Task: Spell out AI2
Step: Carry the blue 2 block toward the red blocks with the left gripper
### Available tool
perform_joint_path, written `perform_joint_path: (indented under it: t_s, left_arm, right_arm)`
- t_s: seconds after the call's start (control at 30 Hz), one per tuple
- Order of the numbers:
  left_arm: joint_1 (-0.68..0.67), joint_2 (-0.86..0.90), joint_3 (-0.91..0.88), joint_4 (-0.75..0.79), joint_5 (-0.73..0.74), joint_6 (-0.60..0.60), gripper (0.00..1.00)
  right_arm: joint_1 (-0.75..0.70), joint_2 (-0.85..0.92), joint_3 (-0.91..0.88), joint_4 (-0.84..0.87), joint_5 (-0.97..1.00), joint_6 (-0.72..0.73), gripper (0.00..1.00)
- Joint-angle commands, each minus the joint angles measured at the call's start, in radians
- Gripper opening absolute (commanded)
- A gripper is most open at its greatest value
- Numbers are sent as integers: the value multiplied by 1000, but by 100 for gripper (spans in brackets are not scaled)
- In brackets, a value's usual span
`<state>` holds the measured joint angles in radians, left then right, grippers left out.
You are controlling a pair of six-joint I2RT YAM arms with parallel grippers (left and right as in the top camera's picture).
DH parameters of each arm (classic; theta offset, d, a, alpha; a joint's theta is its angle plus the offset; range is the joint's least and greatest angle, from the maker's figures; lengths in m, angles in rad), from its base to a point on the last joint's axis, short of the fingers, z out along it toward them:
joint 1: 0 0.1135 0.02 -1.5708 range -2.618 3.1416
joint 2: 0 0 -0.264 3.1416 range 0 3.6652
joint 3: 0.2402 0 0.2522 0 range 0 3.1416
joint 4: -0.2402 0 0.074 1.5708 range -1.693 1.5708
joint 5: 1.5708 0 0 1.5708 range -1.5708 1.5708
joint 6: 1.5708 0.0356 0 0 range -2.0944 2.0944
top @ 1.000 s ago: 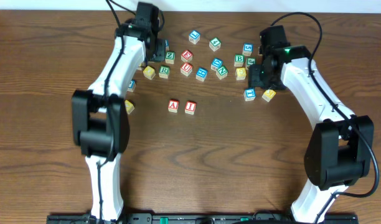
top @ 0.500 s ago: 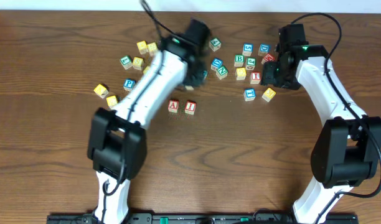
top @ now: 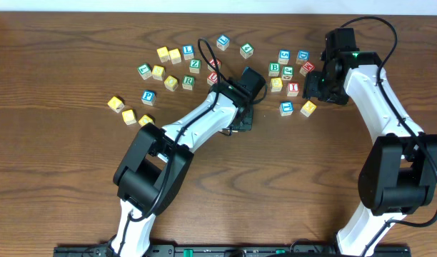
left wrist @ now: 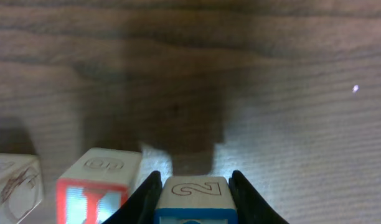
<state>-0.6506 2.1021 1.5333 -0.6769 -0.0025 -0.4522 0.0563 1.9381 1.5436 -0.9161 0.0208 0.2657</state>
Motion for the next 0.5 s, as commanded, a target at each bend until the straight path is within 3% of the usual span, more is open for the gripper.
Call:
perform_joint_path:
  t_s: [0.0,0.47]
  left_arm:
    - [1,10,-28,34,-11,-17,19]
    - [1,31,-50,74,-55,-19,20]
  right_arm:
    - [-5,-12,12,0,-5,-13,67]
    - [-4,-12,12,-2,-5,-13,67]
